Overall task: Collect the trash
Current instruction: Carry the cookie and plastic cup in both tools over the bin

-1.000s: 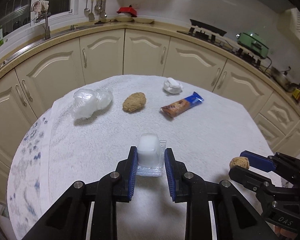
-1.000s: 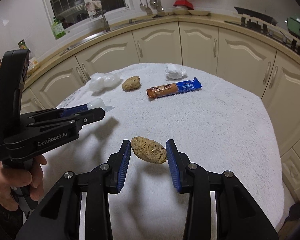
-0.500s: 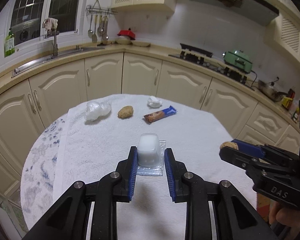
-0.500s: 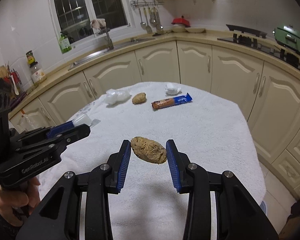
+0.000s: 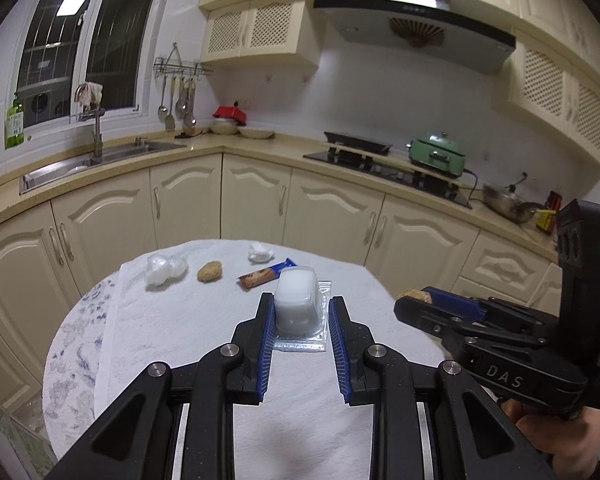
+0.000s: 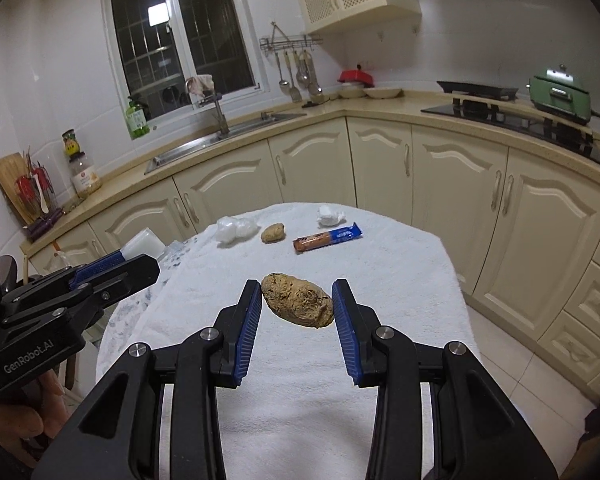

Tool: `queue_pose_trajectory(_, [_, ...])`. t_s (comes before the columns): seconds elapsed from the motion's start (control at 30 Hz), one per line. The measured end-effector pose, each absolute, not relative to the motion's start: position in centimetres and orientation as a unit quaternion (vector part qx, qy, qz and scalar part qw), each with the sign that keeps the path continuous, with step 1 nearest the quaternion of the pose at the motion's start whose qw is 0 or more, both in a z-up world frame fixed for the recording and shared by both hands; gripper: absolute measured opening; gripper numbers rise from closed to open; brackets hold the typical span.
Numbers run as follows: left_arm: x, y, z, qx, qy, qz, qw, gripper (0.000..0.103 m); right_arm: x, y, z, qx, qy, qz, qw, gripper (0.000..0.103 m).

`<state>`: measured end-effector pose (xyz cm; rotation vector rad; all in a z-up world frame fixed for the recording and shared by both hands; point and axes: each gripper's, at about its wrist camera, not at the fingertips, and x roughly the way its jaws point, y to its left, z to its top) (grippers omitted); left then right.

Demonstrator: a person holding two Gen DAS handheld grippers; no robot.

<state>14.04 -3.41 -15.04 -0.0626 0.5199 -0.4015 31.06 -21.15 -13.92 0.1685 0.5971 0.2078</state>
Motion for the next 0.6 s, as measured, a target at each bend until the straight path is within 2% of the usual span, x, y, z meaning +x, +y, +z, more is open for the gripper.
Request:
queue_pose_trajectory(0.3, [11.1,-8.0,-13.8,-0.018,0.242,-0.232,0.942,0.023,28.5,-25.6,-12.4,0.099,0.263,0.074,0.957,0.037])
queue_pose_trajectory(0.6, [9.8,-17.5,-13.8,0.009,0.259,-0.322,0.910,0.023,24.0,-34.6,-13.1,0.131,0.257,-0.018,0.957,0.037])
